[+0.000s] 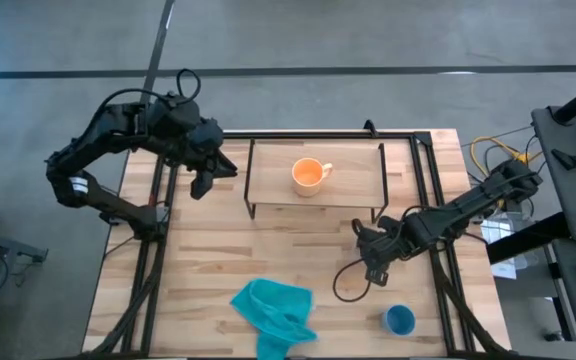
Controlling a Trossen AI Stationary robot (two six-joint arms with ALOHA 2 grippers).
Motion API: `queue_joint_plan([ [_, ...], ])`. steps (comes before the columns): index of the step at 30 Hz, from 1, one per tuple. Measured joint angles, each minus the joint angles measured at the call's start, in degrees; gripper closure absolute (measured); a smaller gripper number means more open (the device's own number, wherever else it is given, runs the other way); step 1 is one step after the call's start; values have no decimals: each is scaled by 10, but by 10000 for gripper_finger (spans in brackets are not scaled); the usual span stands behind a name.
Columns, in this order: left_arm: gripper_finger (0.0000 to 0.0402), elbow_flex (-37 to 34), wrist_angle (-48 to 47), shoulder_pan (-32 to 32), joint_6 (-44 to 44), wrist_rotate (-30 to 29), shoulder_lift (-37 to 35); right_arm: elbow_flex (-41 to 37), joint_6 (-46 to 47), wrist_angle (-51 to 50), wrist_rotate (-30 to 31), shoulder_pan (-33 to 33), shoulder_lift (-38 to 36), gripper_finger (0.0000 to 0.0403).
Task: Stack small to large cups/mugs on shelf
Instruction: Put the transparent mug on the shelf
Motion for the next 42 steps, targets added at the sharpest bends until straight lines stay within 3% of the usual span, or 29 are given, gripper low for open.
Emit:
queue_joint_plan([
  [18,353,0,2,0,0,-1,3,-26,-53,43,4,-14,18,287],
  [27,353,0,1,0,-1,-2,0,-27,-62,70,-1,-25,61,289],
  [42,353,1,1,0,-15,0,-7,-5,-67,75,4,-27,84,356],
])
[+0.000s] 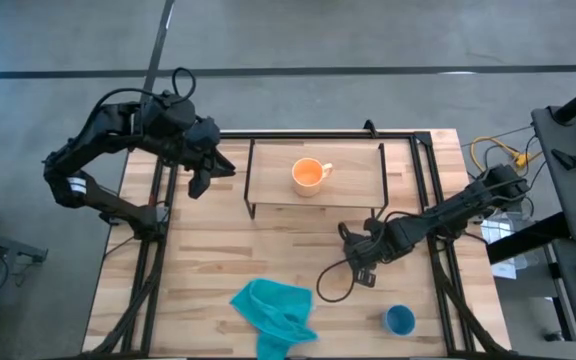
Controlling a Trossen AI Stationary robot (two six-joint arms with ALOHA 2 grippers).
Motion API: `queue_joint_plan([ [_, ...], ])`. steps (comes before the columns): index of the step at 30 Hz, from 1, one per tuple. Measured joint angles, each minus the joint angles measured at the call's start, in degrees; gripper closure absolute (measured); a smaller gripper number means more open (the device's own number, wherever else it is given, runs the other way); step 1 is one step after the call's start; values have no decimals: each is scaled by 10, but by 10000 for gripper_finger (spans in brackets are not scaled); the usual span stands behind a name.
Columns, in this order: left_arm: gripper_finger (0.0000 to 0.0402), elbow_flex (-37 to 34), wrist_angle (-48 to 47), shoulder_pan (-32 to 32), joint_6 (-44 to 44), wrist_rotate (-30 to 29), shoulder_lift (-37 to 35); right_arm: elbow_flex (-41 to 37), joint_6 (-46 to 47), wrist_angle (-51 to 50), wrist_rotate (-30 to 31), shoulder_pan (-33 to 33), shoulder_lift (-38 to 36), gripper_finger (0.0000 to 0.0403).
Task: Stack small to large cups/mugs on shelf
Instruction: Put the transparent mug on the shelf
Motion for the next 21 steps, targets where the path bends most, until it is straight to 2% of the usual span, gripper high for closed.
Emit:
queue_joint_plan([
  [5,353,0,0,0,-1,0,-2,13,5,7,7,-9,0,388],
  [9,353,0,-3,0,-1,2,-2,45,-8,40,21,-28,0,393],
  [15,353,0,-35,0,0,34,-1,108,-75,89,32,-58,7,394],
  [21,353,-6,-95,-10,3,37,14,201,-159,89,21,-85,66,394],
])
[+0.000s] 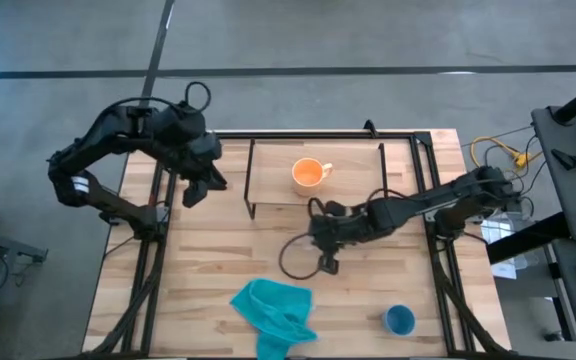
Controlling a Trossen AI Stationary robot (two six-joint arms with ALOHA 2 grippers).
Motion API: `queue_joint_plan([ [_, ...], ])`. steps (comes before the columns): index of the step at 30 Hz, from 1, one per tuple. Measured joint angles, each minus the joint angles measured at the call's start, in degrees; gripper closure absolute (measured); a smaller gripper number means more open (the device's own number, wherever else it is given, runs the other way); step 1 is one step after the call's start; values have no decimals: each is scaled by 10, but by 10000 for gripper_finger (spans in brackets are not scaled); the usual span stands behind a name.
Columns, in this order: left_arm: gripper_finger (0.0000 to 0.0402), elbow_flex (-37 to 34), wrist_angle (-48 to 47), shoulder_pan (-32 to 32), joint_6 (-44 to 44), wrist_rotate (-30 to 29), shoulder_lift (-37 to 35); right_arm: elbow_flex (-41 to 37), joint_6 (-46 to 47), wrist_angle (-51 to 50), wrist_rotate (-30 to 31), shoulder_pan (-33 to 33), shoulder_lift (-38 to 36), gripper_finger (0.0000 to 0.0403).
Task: Stack small to large cups/mugs on shelf
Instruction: Put the transparent mug on the shelf
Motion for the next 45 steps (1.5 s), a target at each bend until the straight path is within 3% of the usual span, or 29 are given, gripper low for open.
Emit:
queue_joint_plan([
  [8,354,-55,12,-28,79,6,10,161,-119,-1,-96,-12,115,394],
  [13,354,-83,38,-39,230,98,15,251,-193,-49,-116,-13,165,394],
  [18,354,-85,61,-39,276,140,33,305,-222,-94,-118,-20,195,394],
  [27,354,-88,66,-42,310,142,84,370,-236,-110,-115,-24,214,394],
  [45,354,-90,123,-45,329,143,106,367,-246,-115,-111,-23,196,394],
])
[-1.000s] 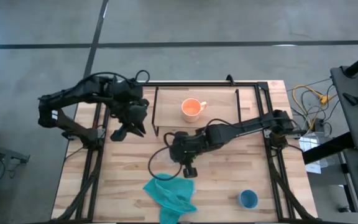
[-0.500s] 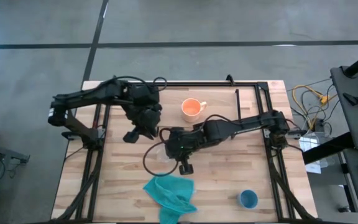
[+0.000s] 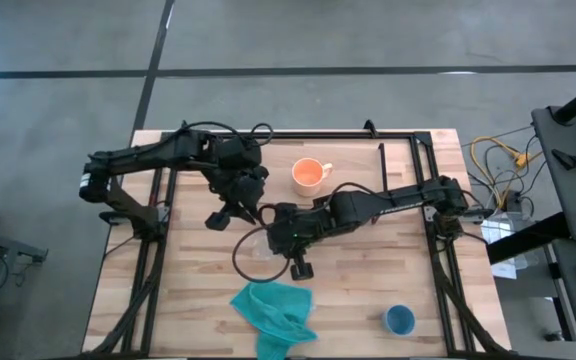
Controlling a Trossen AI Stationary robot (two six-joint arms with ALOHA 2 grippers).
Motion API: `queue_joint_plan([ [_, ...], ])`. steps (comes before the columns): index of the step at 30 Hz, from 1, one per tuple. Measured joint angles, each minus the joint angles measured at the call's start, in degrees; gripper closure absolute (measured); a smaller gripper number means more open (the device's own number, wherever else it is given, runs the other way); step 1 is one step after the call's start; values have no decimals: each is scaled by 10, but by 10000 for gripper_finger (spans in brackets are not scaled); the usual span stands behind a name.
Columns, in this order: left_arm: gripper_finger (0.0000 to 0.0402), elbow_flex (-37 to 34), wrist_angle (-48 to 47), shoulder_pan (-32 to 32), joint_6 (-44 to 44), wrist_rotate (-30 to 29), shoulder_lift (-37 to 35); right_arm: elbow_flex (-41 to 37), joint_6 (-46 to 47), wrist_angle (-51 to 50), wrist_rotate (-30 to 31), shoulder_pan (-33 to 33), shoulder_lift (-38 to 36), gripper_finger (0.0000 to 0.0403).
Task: Stack small to large cups/mugs on shelf
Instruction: Put the transparent mug on the shelf
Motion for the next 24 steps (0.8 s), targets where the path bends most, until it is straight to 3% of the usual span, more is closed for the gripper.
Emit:
queue_joint_plan([
  [6,354,-9,-4,0,-2,0,-1,-8,12,-21,0,0,-1,394],
  [13,354,-16,-33,0,-16,0,-6,-69,32,-19,0,0,-1,394],
  [24,354,0,-24,0,-54,-26,-73,-160,56,34,-5,-1,2,394],
])
